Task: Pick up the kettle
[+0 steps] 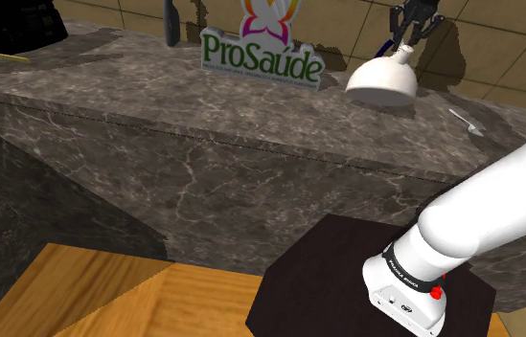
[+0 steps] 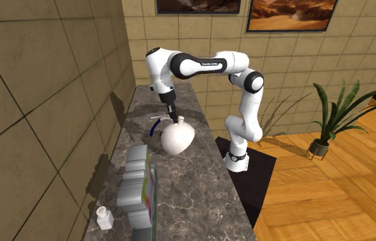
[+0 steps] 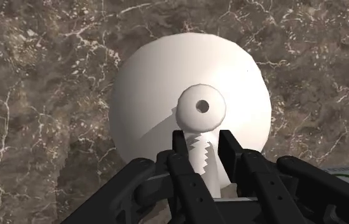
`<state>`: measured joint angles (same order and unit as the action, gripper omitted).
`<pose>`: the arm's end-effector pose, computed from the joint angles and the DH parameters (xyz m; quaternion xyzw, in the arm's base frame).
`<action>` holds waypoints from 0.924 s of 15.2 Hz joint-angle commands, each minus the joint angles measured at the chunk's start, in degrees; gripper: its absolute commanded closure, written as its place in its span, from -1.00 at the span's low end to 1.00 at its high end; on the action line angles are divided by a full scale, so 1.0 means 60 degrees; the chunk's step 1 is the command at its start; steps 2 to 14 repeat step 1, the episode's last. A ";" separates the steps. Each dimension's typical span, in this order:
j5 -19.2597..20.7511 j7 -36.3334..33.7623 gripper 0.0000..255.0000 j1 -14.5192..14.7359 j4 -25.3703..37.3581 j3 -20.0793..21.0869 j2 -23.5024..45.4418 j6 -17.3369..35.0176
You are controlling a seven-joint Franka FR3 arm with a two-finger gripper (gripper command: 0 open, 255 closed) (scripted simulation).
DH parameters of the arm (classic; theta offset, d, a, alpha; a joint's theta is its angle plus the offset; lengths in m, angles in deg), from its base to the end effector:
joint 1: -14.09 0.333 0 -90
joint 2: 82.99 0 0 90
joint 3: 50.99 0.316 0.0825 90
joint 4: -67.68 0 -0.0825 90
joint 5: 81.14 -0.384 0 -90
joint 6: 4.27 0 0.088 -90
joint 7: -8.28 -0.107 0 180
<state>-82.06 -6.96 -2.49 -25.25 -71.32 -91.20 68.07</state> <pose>0.3743 -0.2961 0.6472 -0.8947 0.4311 0.1041 0.0529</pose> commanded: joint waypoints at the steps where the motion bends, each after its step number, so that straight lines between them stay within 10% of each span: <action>1: -0.0004 0.0001 1.00 0.0000 0.0084 -0.0002 0.0009 -0.0066; 14: -0.0004 0.0001 1.00 0.0000 0.0084 -0.0002 0.0009 -0.0066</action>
